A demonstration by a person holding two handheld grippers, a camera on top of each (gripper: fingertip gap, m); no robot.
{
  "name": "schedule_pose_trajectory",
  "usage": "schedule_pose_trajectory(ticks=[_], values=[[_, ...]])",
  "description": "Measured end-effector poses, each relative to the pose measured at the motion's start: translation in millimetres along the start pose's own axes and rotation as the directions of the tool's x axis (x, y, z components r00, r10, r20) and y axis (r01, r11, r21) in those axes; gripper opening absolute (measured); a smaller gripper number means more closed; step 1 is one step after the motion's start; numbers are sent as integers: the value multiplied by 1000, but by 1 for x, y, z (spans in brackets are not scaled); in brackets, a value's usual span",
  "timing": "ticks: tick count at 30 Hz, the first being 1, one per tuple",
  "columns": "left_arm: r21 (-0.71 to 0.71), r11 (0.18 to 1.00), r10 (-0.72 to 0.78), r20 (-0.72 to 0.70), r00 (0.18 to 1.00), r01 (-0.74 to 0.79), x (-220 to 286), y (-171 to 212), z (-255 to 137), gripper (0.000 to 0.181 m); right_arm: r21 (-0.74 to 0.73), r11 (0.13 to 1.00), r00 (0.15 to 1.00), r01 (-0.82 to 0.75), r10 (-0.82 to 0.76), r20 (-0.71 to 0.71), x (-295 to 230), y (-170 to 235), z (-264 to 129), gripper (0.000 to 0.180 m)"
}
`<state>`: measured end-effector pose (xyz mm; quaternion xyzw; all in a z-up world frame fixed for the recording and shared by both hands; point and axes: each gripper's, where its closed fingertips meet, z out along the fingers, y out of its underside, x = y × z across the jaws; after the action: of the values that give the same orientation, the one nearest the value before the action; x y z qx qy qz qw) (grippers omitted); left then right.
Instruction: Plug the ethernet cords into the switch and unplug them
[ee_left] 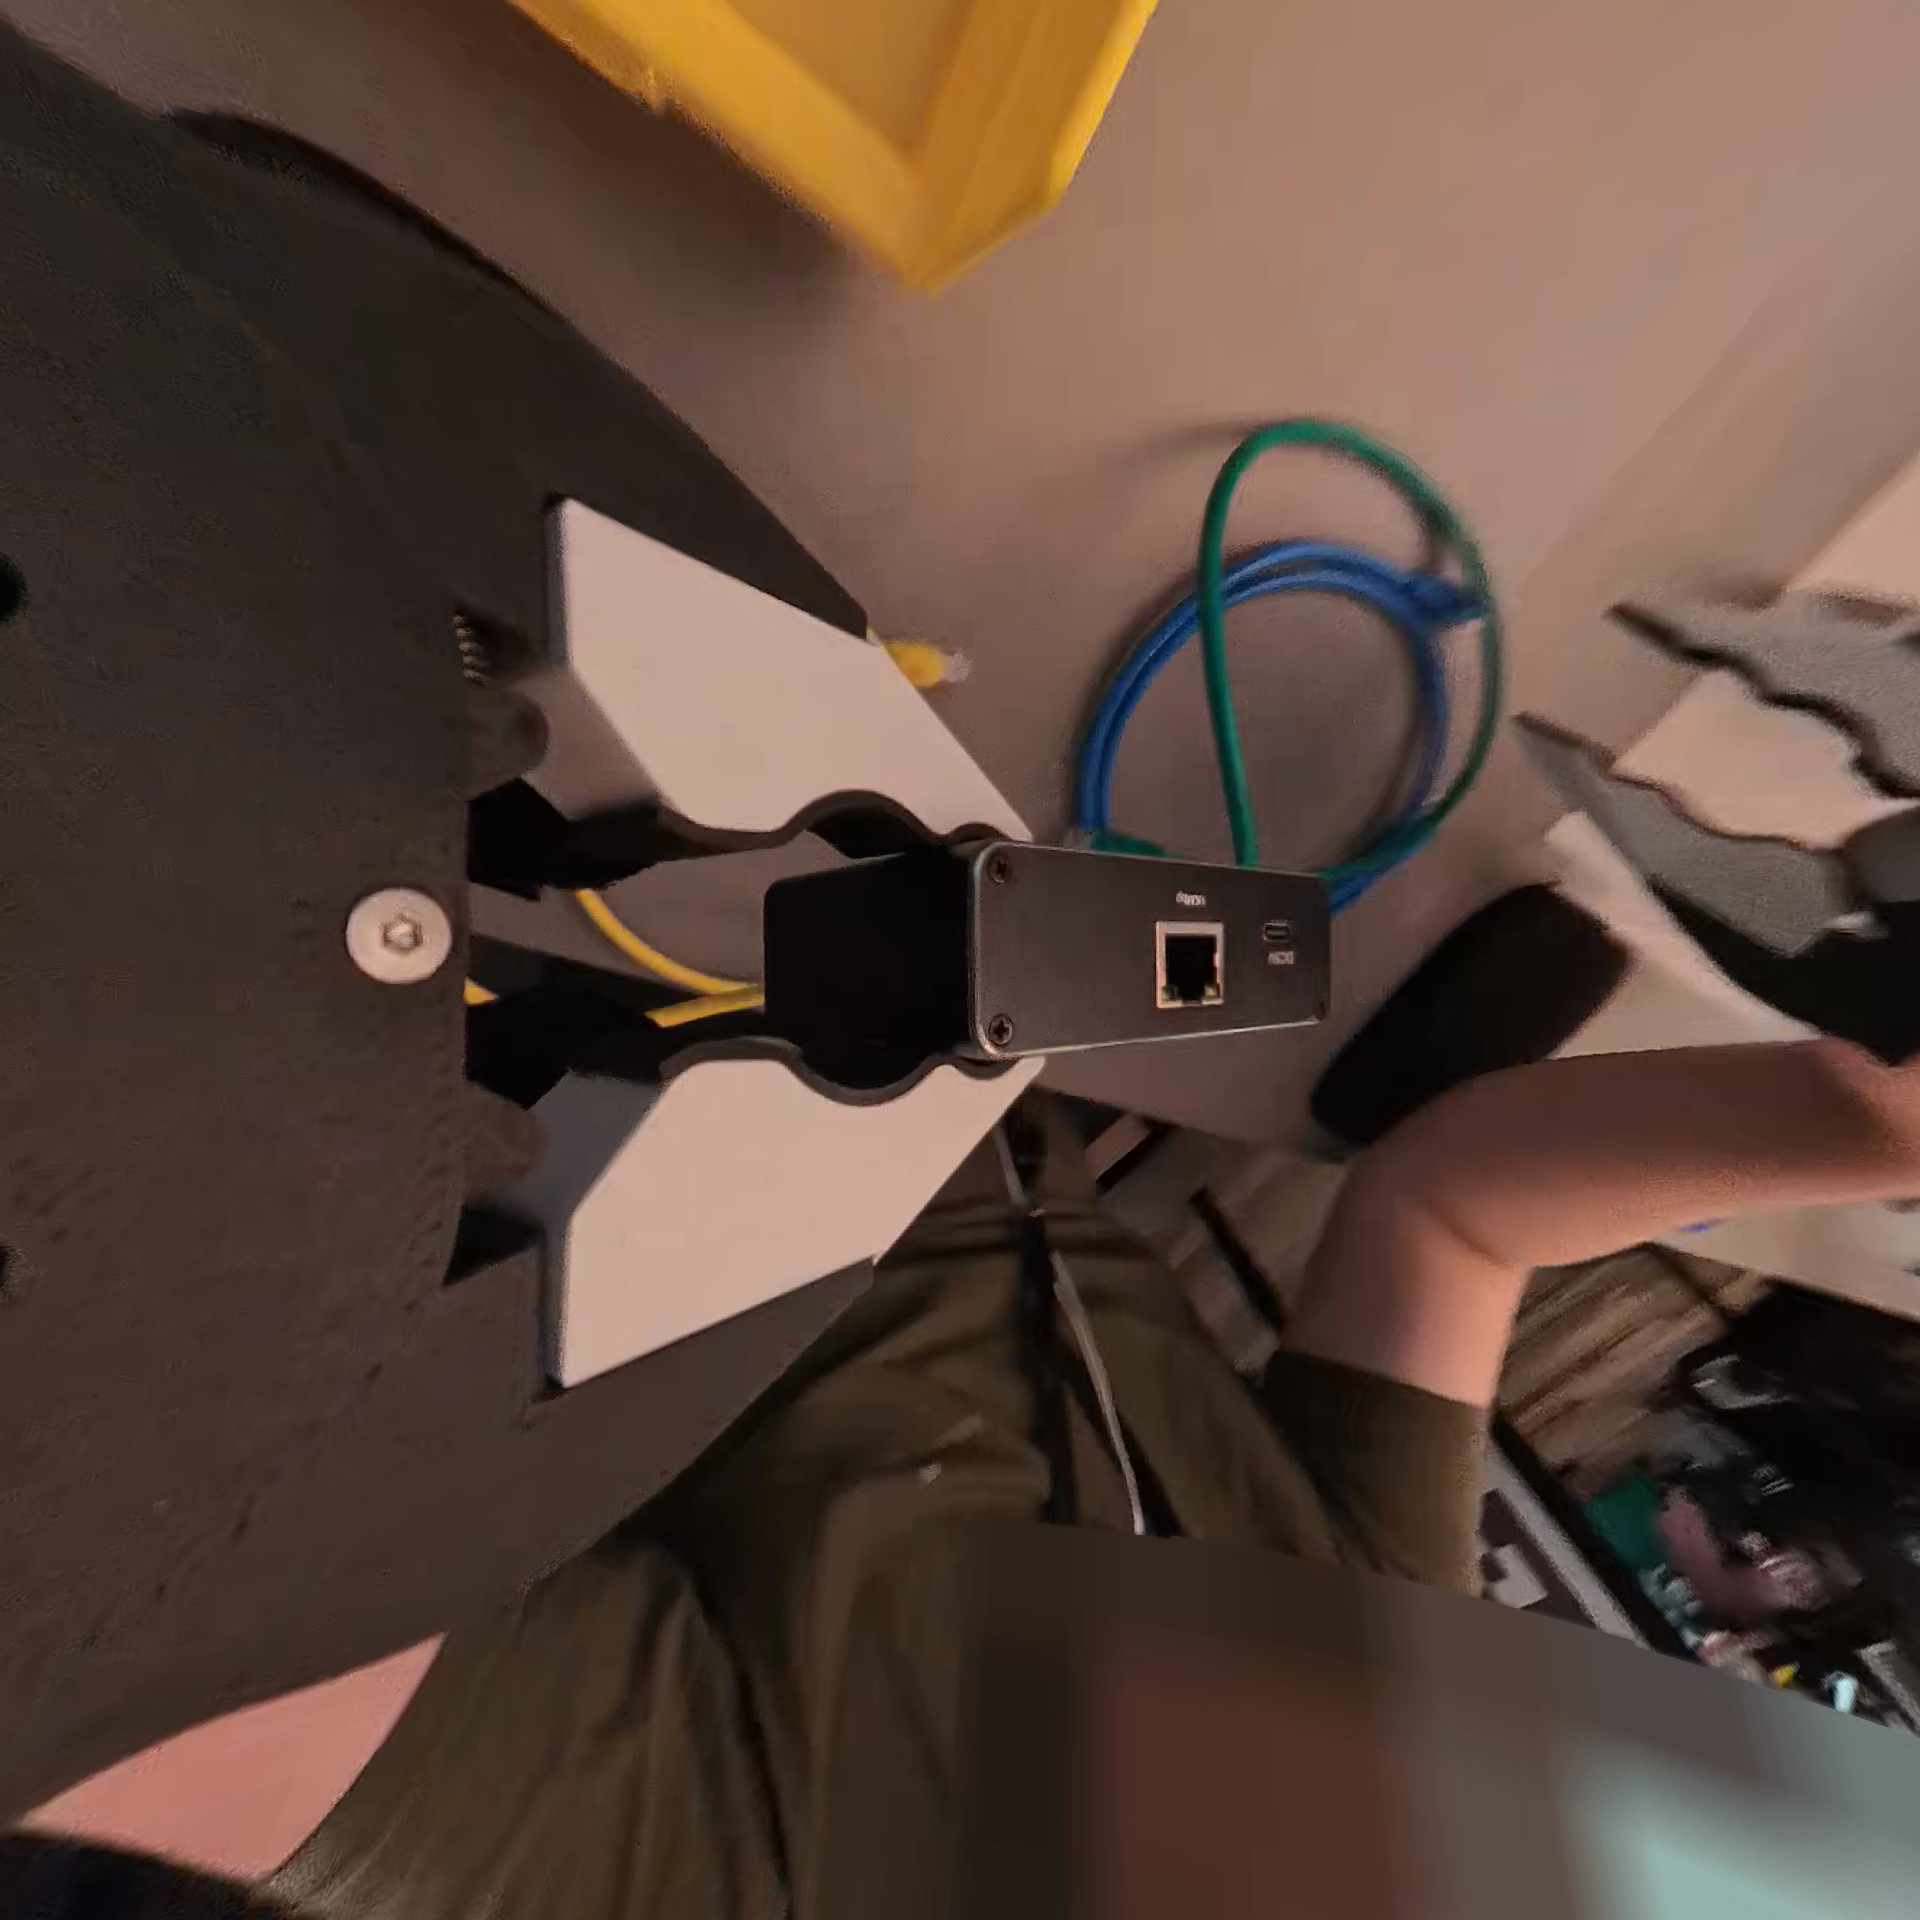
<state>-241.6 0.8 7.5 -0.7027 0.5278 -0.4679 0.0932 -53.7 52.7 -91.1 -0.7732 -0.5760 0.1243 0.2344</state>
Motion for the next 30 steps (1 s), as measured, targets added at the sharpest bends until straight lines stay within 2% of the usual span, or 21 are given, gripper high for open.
schedule_pose_trajectory(ticks=[5,10,16,19,22,28,30], values=[[-236,966,-135,-114,984,105,-24,38,42,31,-293,949,982,-114,152,112,-18,57,14,31],[-324,936,-199,-171,965,136,-37,57,67,31,-445,880,958,-166,251,139,-32,79,22,32],[-381,918,-187,-170,968,110,-41,70,68,31,-364,904,953,-225,282,110,-22,75,1,30],[-405,905,-204,-150,967,128,-46,75,67,31,-426,872,953,-243,296,63,-18,92,-2,27],[-425,892,-219,-113,969,152,-53,81,70,31,-480,854,952,-202,286,108,-29,97,8,27],[-425,889,-238,-109,965,172,-63,84,81,32,-467,868,946,-168,274,171,-49,70,36,32],[-410,898,-230,-123,965,162,-64,82,84,33,-486,851,938,-196,307,160,-52,66,41,25]])
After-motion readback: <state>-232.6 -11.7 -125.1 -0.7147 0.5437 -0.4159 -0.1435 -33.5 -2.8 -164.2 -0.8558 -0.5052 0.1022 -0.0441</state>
